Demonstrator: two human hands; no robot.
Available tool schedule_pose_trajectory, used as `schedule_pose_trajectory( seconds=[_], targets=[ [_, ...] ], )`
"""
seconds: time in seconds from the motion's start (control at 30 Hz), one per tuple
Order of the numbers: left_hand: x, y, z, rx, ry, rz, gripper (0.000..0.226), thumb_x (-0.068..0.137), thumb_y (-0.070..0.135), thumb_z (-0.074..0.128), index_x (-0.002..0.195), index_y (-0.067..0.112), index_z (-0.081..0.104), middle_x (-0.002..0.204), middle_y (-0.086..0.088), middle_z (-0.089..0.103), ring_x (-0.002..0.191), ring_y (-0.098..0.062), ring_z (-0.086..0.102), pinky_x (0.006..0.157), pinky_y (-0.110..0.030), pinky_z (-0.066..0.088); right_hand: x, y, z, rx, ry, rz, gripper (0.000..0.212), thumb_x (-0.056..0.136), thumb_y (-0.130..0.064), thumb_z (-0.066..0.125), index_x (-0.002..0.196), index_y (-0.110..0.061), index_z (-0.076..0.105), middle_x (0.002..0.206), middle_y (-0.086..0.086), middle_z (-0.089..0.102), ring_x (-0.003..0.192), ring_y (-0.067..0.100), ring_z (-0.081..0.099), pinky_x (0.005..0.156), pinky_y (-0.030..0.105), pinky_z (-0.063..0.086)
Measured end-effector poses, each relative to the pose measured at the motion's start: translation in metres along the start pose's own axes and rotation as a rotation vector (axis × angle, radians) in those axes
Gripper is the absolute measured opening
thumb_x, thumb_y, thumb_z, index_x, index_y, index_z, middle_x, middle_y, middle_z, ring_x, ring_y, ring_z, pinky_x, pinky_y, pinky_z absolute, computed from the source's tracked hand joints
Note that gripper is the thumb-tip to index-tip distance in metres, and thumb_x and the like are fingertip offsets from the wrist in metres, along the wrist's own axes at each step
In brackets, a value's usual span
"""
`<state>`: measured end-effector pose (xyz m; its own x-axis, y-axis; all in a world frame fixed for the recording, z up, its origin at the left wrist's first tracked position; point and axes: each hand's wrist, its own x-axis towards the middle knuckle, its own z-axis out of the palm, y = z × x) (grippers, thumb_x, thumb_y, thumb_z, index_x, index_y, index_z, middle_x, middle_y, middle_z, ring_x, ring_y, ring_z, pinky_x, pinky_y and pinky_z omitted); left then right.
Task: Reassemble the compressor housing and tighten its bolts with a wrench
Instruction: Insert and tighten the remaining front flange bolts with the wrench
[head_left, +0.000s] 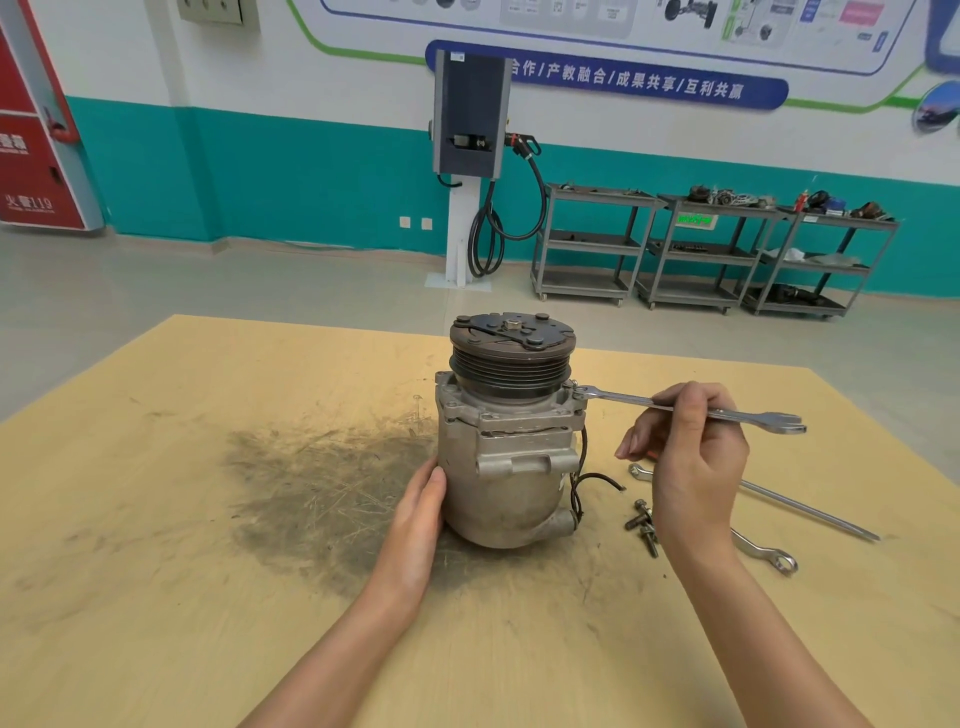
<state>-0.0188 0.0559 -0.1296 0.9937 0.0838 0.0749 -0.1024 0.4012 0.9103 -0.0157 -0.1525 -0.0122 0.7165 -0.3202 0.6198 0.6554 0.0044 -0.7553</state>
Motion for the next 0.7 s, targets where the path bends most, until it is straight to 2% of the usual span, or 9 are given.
schedule_pose_trajectory(
  seconds=[0.17, 0.37, 0.57, 0.7],
  targets=[
    [-0.0003, 0.0011, 0.001, 0.008, 0.008, -0.014, 0.09, 0.072, 0.075, 0.062, 0.148, 0.028, 0.049, 0.147, 0.011, 0.055, 0.14, -0.008, 0.046, 0.122, -0.045, 0.03, -0.0044, -0.0006, -0.0004, -0.079, -0.009, -0.049, 0.022, 0.099, -0.036, 0.04, 0.086, -0.022, 0.05, 0.05, -0.002, 0.055, 0.044, 0.021, 0.053, 0.046, 0.021, 0.044],
    [-0.0007, 0.002, 0.0018, 0.002, 0.014, -0.019, 0.092, 0.072, 0.076, 0.063, 0.148, 0.026, 0.048, 0.148, 0.01, 0.054, 0.14, -0.009, 0.046, 0.122, -0.044, 0.03, -0.0082, -0.0015, -0.0002, -0.154, -0.075, -0.133, 0.017, 0.098, -0.037, 0.042, 0.09, -0.024, 0.049, 0.053, -0.001, 0.057, 0.045, 0.021, 0.054, 0.049, 0.02, 0.044],
    [-0.0012, 0.0036, 0.0028, 0.006, 0.012, -0.024, 0.089, 0.073, 0.072, 0.061, 0.148, 0.026, 0.048, 0.147, 0.01, 0.055, 0.14, -0.008, 0.046, 0.122, -0.044, 0.03, -0.0064, -0.0009, 0.0009, -0.103, -0.078, -0.042, 0.023, 0.101, -0.037, 0.035, 0.09, -0.022, 0.05, 0.055, 0.004, 0.058, 0.047, 0.03, 0.054, 0.047, 0.026, 0.044],
    [-0.0014, 0.0049, 0.0041, 0.001, 0.017, -0.022, 0.087, 0.074, 0.069, 0.061, 0.147, 0.024, 0.049, 0.146, 0.009, 0.056, 0.139, -0.009, 0.047, 0.122, -0.043, 0.03, -0.0007, 0.0023, -0.0015, -0.056, -0.064, 0.052, 0.029, 0.103, -0.033, 0.03, 0.09, -0.018, 0.051, 0.056, 0.004, 0.058, 0.047, 0.022, 0.057, 0.044, 0.023, 0.043]
  ],
)
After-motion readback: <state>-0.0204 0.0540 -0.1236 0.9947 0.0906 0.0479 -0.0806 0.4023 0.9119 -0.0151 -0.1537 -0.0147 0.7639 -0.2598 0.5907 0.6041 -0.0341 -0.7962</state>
